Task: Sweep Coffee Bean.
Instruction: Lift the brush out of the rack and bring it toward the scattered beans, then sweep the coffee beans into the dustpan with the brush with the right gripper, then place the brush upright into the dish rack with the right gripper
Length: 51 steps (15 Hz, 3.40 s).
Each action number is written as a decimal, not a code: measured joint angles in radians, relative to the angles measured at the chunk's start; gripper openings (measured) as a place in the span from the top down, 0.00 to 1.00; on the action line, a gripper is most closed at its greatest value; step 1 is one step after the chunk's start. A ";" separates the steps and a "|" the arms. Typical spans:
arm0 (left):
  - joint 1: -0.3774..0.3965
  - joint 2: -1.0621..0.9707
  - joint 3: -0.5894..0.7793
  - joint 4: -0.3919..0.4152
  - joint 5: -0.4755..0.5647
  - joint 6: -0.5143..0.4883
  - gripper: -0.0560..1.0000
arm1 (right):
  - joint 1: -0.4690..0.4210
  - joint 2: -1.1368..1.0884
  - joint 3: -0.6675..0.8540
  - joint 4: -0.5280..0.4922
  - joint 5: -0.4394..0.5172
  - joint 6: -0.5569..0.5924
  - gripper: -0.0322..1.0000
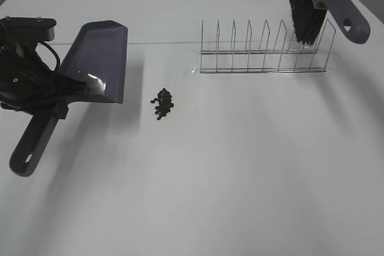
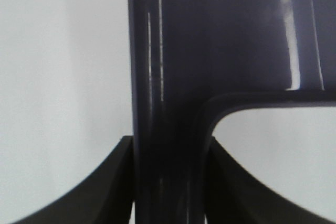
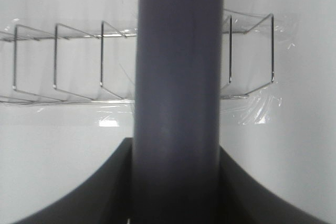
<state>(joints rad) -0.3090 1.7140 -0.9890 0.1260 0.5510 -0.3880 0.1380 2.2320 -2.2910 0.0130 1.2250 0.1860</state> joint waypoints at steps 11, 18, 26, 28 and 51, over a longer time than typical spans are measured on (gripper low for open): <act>-0.042 0.129 0.040 -0.001 -0.005 -0.014 0.60 | 0.388 -0.198 0.507 -0.287 -0.002 0.096 0.62; -0.070 0.231 0.039 -0.003 -0.054 -0.049 0.60 | 0.475 0.001 0.514 -0.331 -0.064 0.131 0.62; -0.110 0.237 0.037 -0.002 -0.087 -0.057 0.60 | 0.503 0.151 0.331 -0.153 -0.081 -0.002 0.63; -0.110 0.238 0.037 -0.002 -0.087 -0.057 0.60 | 0.549 0.180 0.276 -0.127 -0.084 -0.030 0.63; -0.110 0.246 0.029 -0.005 -0.083 -0.057 0.60 | 0.266 -0.133 0.227 -0.194 0.000 -0.025 0.63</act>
<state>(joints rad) -0.4190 1.9600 -0.9600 0.1210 0.4680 -0.4450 0.4040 2.0990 -2.0640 -0.1810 1.2250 0.1610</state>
